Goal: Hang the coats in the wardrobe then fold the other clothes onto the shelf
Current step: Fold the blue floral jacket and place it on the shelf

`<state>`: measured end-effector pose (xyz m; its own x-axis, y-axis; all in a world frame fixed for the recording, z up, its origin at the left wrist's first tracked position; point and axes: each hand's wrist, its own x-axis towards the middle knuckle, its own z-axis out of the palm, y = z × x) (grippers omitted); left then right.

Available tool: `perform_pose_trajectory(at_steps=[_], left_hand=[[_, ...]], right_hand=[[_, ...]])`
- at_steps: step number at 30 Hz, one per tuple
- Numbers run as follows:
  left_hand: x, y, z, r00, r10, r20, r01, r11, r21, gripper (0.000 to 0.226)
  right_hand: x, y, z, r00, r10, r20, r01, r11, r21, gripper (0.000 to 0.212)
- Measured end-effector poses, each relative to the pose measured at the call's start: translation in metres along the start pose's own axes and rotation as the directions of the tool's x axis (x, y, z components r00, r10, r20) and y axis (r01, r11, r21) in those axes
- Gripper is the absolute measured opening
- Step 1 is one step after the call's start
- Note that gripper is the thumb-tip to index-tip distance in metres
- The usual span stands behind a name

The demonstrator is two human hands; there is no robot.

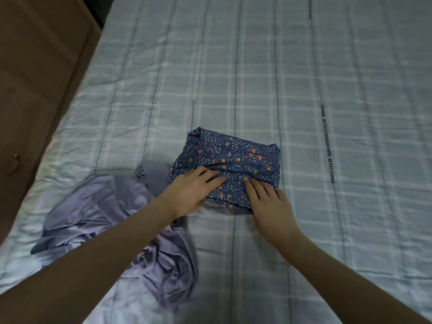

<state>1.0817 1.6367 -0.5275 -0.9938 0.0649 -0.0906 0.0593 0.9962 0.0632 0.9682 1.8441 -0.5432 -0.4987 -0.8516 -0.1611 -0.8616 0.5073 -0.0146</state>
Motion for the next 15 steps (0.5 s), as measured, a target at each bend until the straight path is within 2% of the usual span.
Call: perform_pose_trajectory(at_steps=[3,8,11,13,15], left_hand=[[0.005,-0.001,-0.039,0.998,-0.050,0.024,0.051,0.998,-0.049,0.063],[0.012,0.010,-0.142,0.985,-0.165,0.052,0.168,0.984,-0.055,0.043],[0.005,0.015,-0.201,0.978,-0.184,0.097,0.189,0.981,-0.048,0.040],[-0.005,0.016,-0.239,0.979,-0.189,0.081,0.196,0.977,-0.088,0.040],[-0.021,0.020,-0.280,0.981,-0.185,0.050,0.191,0.968,-0.165,0.045]], right_hand=[[0.006,0.013,-0.047,0.999,-0.026,0.045,0.025,0.999,0.024,0.064],[0.009,0.037,-0.156,0.993,-0.109,0.046,0.107,0.993,0.044,0.040],[0.006,0.043,-0.227,0.981,-0.190,0.028,0.190,0.982,0.000,0.035],[0.001,0.048,-0.272,0.977,-0.214,0.016,0.213,0.977,0.033,0.040],[-0.003,0.052,-0.314,0.971,-0.237,0.035,0.230,0.962,0.146,0.052]])
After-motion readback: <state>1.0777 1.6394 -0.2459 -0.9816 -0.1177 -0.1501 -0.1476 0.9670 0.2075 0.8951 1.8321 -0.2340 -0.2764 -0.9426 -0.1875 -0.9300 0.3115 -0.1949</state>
